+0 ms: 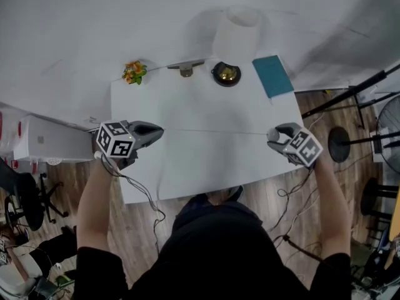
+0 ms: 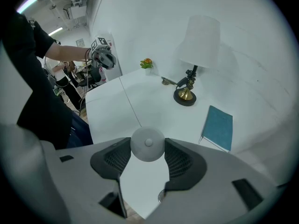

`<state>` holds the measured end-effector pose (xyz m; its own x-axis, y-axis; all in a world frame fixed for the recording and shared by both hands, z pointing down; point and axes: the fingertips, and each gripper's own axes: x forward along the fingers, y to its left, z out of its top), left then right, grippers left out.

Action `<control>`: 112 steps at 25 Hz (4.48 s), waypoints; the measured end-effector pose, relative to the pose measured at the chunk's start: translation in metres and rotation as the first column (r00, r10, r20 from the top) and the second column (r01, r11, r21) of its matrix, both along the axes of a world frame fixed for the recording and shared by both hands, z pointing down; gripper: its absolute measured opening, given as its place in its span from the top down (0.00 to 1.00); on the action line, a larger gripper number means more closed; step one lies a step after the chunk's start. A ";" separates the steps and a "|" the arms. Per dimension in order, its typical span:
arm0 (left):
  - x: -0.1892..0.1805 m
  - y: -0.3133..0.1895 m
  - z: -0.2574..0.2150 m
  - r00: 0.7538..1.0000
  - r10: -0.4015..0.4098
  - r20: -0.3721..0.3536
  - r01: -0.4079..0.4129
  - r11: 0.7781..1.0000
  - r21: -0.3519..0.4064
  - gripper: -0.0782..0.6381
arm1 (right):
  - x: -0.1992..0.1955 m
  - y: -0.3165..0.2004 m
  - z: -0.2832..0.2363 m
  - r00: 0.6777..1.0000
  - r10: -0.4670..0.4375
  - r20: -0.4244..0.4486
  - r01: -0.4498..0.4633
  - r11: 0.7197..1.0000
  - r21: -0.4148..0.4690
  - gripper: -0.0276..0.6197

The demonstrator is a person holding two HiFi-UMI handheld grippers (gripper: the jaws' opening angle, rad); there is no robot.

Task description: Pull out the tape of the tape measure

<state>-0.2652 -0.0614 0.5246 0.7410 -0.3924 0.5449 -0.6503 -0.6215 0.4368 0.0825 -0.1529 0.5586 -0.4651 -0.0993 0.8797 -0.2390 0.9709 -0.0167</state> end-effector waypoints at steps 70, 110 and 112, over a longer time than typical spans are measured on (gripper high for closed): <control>0.076 -0.089 -0.054 0.836 -0.527 0.153 0.431 0.804 0.411 0.80 | -0.015 -0.063 -0.096 0.764 0.352 0.540 -0.534 0.815 0.224 0.92; 0.130 -0.054 -0.246 0.773 -0.620 -0.136 0.513 0.485 0.708 0.88 | 0.007 -0.008 -0.313 0.552 0.034 0.833 -0.685 0.588 0.430 0.95; 0.130 -0.054 -0.245 0.775 -0.617 -0.135 0.512 0.488 0.707 0.88 | 0.005 -0.008 -0.313 0.554 0.033 0.832 -0.683 0.589 0.431 0.95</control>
<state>-0.1348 -0.1156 0.2792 0.1715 -0.9852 0.0012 -0.9840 -0.1713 -0.0479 0.0879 -0.1605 0.2461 -0.6082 -0.7843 -0.1225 -0.7878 0.5775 0.2141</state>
